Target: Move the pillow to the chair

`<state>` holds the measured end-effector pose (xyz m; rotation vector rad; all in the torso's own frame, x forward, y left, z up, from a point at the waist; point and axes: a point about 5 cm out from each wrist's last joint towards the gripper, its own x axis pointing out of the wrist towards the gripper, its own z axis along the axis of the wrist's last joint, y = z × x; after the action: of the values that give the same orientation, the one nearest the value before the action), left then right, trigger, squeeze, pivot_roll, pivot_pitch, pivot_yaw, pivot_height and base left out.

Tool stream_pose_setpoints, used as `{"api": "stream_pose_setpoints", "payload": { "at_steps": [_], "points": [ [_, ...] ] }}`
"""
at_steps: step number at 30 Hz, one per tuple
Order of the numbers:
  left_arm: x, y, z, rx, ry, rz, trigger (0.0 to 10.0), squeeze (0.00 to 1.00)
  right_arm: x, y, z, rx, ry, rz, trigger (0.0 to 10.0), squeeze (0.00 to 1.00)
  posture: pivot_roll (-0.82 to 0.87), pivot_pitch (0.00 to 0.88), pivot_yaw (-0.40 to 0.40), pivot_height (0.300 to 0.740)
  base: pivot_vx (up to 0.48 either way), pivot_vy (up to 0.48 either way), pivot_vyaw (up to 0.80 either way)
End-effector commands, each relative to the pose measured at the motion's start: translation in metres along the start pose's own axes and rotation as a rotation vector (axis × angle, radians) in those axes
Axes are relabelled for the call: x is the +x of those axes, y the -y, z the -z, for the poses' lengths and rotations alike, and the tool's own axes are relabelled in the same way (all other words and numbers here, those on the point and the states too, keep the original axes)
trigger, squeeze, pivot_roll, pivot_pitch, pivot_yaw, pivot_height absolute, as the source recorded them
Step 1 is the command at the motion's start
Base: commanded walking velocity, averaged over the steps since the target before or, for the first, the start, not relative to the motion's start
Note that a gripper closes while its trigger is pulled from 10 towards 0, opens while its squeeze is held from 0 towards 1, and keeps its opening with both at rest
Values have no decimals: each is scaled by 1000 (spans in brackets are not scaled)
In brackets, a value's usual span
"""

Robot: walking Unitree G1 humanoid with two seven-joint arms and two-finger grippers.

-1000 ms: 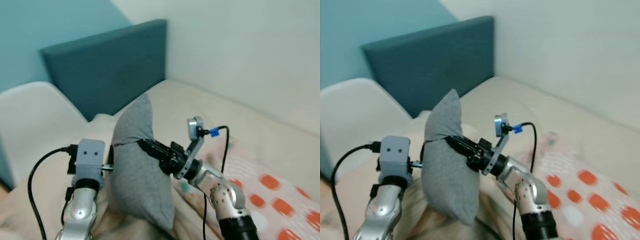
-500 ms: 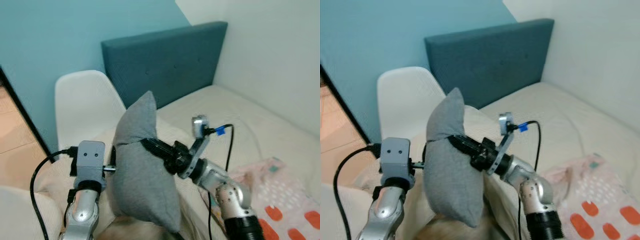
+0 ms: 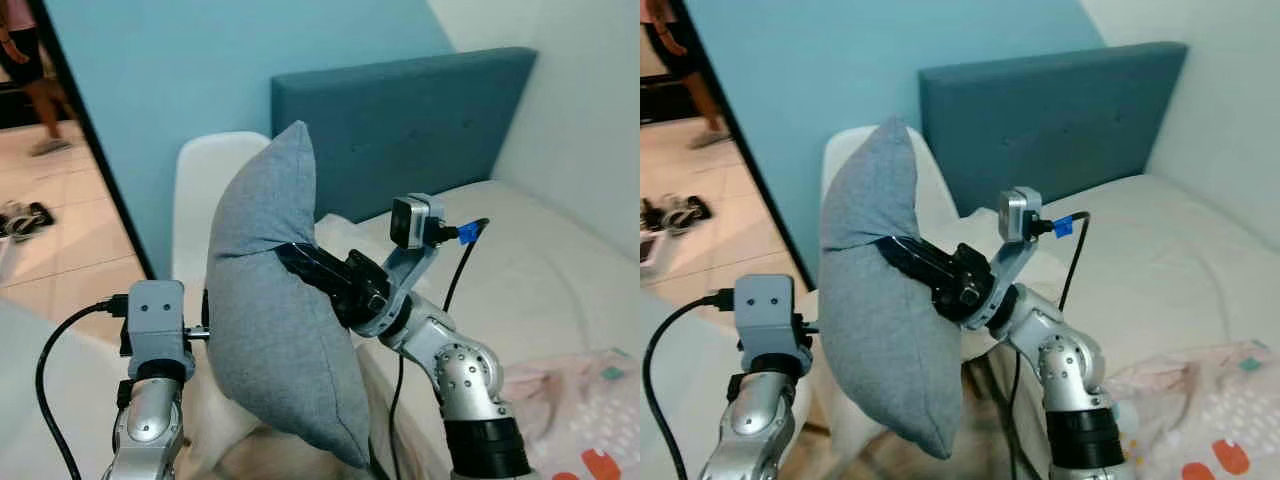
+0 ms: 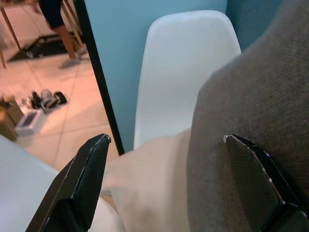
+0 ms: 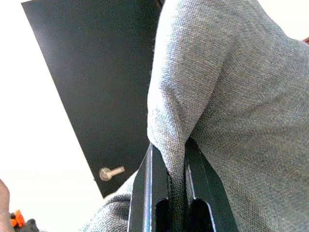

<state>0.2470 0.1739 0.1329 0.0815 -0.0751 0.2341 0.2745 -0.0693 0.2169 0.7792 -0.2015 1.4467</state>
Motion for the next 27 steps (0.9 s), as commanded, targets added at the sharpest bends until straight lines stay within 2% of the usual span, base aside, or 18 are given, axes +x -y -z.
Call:
{"api": "stream_pose_setpoints", "payload": {
  "at_steps": [1,4,7,11,20,27],
  "points": [
    [-1,3,5,-11,-30,6,10000,0,10,-8,-3,1,30,-74,10000,0,135,0,-44,735,0,0,700],
    [-2,5,5,-3,-24,27,10000,0,7,-3,-1,9,19,-43,10000,0,136,0,-45,735,0,0,700],
    [-4,11,3,17,-9,75,10000,0,-10,13,10,26,-2,60,10000,0,138,0,-41,735,0,0,700],
    [-4,9,3,17,-8,74,10000,0,-18,17,17,39,-14,103,10000,0,132,0,-37,735,0,0,697],
    [-2,0,5,59,-10,28,10000,0,-22,19,20,64,0,126,10000,0,131,0,-36,735,0,0,697],
    [-3,-5,8,39,-25,-12,10000,0,-22,23,19,74,20,125,10000,0,136,0,-40,735,0,0,699]
  ]
}}
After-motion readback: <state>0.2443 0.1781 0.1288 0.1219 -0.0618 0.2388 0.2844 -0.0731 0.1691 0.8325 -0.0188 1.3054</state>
